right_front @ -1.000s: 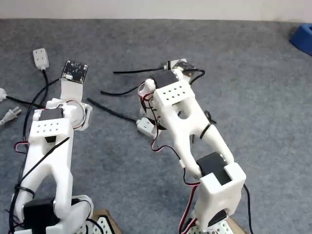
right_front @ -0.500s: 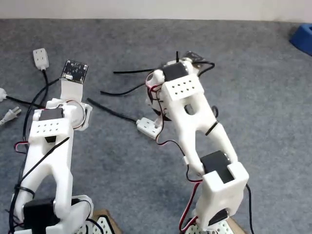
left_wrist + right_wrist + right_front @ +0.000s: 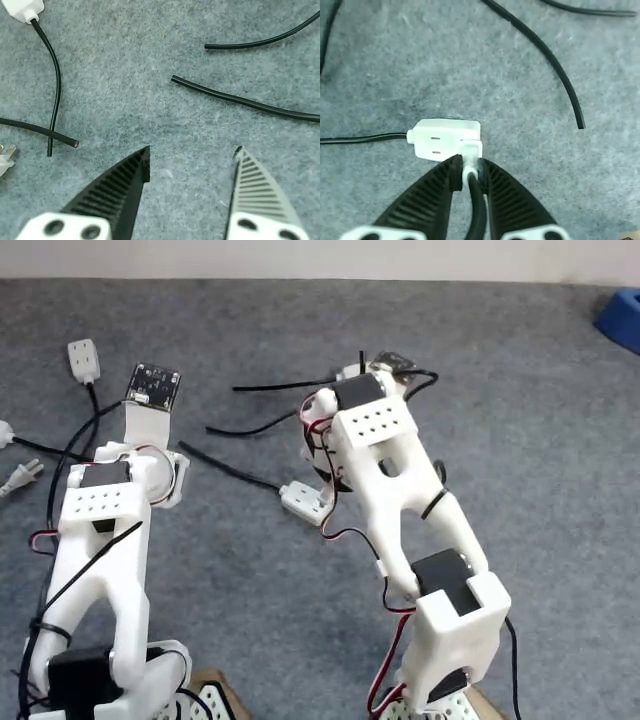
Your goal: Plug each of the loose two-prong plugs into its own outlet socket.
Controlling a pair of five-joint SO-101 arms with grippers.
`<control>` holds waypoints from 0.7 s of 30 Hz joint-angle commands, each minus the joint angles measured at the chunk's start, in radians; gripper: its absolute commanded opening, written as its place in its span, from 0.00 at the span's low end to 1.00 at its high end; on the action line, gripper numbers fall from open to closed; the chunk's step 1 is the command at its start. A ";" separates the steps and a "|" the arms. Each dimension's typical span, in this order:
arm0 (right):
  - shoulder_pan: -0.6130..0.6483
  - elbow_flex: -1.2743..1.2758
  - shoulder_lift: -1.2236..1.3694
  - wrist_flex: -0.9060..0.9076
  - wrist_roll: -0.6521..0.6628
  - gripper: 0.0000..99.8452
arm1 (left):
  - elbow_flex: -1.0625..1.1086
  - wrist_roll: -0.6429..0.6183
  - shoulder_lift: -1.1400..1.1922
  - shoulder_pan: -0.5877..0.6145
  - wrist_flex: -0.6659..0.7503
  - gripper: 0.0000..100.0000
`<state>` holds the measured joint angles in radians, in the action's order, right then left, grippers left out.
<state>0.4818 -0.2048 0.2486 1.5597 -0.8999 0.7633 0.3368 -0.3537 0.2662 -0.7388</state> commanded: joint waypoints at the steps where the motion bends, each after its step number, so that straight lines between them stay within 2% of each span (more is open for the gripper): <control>1: -0.010 -0.001 -0.013 -0.012 0.009 0.01 | -0.002 -0.003 -0.038 0.012 0.014 0.27; 21: 0.027 0.008 -0.010 -0.042 0.008 0.01 | -0.005 0.029 -0.039 0.045 0.014 0.27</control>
<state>0.5002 -0.1956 0.2486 1.5228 -0.8999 0.7633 0.3583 -0.3537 0.2969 -0.7388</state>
